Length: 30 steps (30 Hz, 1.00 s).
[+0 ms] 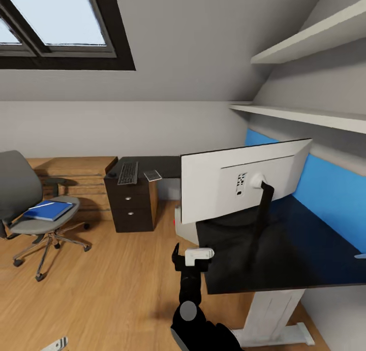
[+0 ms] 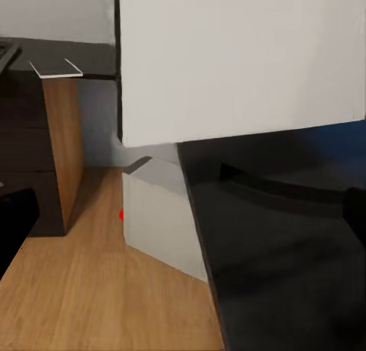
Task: In the bedroom, organize the workspace by keeping the computer under the desk, ensuring the monitor is on the desk, placing the keyboard on the desk next to the monitor, placing the mouse on the desk next to the keyboard, moving the folder from the swivel chair onto the desk next to the mouse, stacking the notebook on top of the folder with the pen on top of the notebook, and positioning the swivel chair next to the desk.
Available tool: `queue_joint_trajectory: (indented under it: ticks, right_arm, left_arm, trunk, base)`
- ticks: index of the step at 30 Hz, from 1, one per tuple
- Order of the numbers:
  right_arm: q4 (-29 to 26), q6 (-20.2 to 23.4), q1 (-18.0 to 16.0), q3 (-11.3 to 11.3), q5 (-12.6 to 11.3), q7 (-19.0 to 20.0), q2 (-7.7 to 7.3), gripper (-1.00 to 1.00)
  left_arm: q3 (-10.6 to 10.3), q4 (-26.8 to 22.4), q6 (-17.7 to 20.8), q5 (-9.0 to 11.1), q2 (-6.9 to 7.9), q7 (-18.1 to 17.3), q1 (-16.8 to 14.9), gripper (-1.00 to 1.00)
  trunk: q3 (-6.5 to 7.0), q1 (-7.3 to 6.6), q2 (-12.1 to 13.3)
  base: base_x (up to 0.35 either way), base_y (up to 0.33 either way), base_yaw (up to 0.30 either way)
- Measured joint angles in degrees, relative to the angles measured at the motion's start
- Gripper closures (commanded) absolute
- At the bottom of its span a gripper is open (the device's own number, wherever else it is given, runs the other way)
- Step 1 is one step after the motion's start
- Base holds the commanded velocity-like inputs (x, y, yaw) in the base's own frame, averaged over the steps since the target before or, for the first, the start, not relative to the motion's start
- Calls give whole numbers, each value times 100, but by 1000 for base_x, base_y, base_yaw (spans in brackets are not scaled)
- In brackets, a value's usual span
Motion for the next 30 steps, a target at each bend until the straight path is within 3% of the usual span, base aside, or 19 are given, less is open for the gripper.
queue_joint_trajectory:
  ticks: [5, 19, 30]
  right_arm:
    - [95, -39, 3, 53, 17, -35, 0, -100]
    - [83, -39, 17, 58, 72, -58, 0, -100]
    - [89, -45, 25, 57, 252, -241, 0, -100]
  left_arm:
    - [-198, 1, -10, -3, 5, 7, 0, -100]
    - [-224, 115, -10, 3, 9, -10, 0, -100]
    - [-224, 118, -21, 11, 6, -5, 0, -100]
  trunk:
    - [0, -1, 0]
    - [28, 1, 0]
    - [31, 1, 0]
  base:
    - [236, 266, 0]
    - [229, 244, -68]
    - [53, 41, -17]
